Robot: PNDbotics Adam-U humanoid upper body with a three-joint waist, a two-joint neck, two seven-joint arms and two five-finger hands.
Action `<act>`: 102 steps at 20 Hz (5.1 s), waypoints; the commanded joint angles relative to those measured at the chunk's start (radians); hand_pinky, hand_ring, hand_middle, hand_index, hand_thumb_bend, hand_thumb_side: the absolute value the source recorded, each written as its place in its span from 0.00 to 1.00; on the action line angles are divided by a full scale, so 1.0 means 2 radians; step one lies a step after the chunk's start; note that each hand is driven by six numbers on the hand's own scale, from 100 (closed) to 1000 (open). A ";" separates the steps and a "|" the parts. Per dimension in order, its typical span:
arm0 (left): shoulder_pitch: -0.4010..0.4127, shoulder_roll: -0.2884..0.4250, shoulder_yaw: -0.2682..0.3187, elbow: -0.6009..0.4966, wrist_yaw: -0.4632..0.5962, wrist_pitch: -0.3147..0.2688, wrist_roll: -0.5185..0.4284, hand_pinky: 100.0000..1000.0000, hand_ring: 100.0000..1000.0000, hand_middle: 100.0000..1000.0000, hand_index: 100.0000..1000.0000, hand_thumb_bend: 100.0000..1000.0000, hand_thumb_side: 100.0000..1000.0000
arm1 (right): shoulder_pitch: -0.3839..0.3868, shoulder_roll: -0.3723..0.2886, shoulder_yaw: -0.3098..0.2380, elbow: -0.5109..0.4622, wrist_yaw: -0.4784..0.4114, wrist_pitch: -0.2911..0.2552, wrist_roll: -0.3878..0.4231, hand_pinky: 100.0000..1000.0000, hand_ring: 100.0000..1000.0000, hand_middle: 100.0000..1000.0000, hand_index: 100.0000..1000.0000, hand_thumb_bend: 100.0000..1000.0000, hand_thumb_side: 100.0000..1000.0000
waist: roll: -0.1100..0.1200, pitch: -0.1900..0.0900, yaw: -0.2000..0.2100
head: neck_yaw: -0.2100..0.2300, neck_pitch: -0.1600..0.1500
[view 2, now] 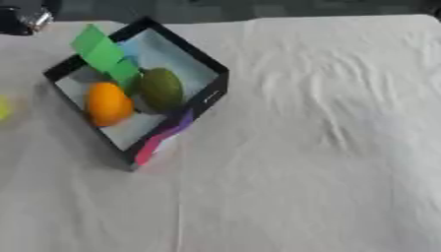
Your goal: Pick up objects on the table and place them in the box.
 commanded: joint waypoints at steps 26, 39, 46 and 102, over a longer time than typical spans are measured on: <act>0.123 0.194 0.036 -0.020 -0.111 -0.127 -0.173 0.99 0.97 0.89 0.90 0.00 0.69 | 0.031 -0.044 -0.014 0.008 0.008 -0.016 -0.007 1.00 0.65 0.62 0.87 0.00 0.62 | -0.002 -0.040 0.039 | -0.012 0.026; 0.185 0.209 0.010 -0.006 -0.095 -0.075 -0.087 1.00 0.90 0.81 0.89 0.09 0.14 | 0.037 -0.045 -0.014 0.014 0.014 -0.022 -0.006 1.00 0.65 0.62 0.87 0.00 0.63 | -0.004 -0.039 0.044 | -0.008 0.028; 0.183 0.203 0.001 -0.016 -0.084 -0.074 -0.113 1.00 0.91 0.82 0.89 0.09 0.14 | 0.037 -0.044 -0.014 0.015 0.016 -0.023 -0.005 1.00 0.65 0.62 0.87 0.00 0.63 | -0.005 -0.040 0.043 | 0.000 0.026; 0.088 0.100 -0.010 0.076 -0.239 -0.014 -0.055 1.00 0.97 0.88 0.98 0.05 0.60 | 0.041 -0.040 -0.015 0.027 0.038 -0.016 -0.002 1.00 0.64 0.62 0.87 0.00 0.66 | 0.004 -0.040 0.047 | 0.020 0.024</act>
